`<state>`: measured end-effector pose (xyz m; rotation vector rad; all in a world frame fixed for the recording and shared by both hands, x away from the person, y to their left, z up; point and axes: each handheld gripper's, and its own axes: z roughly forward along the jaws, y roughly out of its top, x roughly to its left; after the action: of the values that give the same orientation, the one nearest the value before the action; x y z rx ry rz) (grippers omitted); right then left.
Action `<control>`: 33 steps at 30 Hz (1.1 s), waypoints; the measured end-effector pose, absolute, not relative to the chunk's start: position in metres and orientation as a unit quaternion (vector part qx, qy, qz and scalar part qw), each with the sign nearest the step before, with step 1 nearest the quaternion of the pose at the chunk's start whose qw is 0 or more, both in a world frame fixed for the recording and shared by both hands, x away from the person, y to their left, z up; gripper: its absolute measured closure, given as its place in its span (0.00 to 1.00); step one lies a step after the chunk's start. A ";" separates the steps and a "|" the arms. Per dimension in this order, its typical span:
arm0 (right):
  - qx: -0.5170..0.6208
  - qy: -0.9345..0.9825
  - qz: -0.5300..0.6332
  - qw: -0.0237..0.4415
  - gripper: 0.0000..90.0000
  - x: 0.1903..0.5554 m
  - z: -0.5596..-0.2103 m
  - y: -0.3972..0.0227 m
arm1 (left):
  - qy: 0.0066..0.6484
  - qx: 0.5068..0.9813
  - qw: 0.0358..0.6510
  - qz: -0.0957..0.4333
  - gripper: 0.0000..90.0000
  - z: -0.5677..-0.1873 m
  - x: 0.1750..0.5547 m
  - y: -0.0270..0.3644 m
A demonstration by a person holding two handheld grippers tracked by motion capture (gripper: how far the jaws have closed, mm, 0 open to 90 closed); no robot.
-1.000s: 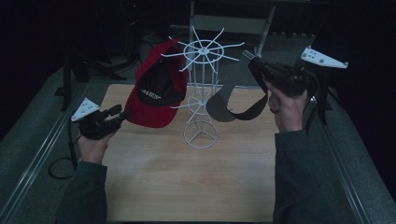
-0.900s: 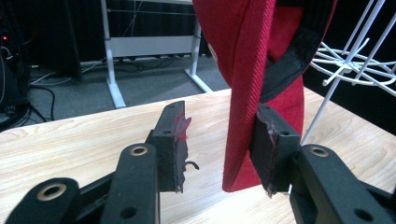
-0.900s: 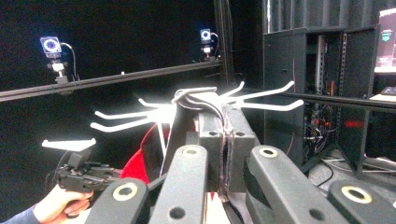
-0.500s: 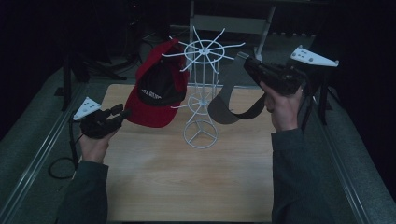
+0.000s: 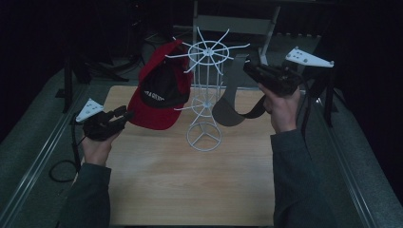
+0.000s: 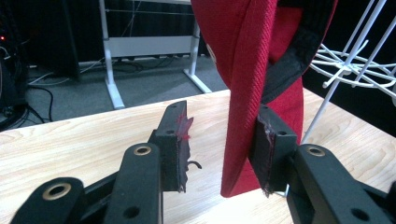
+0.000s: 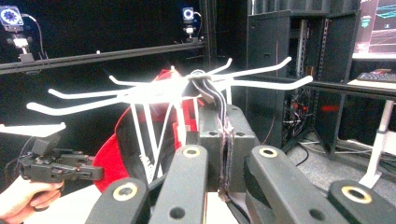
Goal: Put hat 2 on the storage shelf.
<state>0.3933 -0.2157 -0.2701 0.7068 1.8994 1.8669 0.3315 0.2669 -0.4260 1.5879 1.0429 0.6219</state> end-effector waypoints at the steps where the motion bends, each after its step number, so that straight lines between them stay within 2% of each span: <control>1: 0.253 0.677 0.664 0.191 0.98 0.394 -0.271 -0.215 | 0.439 0.668 0.540 0.262 0.67 -0.426 0.332 0.267; 14: 0.259 0.687 0.653 0.185 0.96 0.400 -0.282 -0.203 | 0.441 0.668 0.541 0.261 0.67 -0.428 0.331 0.269; 24: 0.269 0.677 0.654 0.201 0.73 0.395 -0.280 -0.213 | 0.438 0.668 0.543 0.258 0.64 -0.428 0.330 0.268; 33: 0.285 0.668 0.656 0.204 0.64 0.396 -0.286 -0.226 | 0.438 0.667 0.544 0.258 0.61 -0.429 0.330 0.269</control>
<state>0.3958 -0.2261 -0.2856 0.7958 1.8642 1.8292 0.3299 0.2688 -0.4286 1.5831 1.0404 0.6112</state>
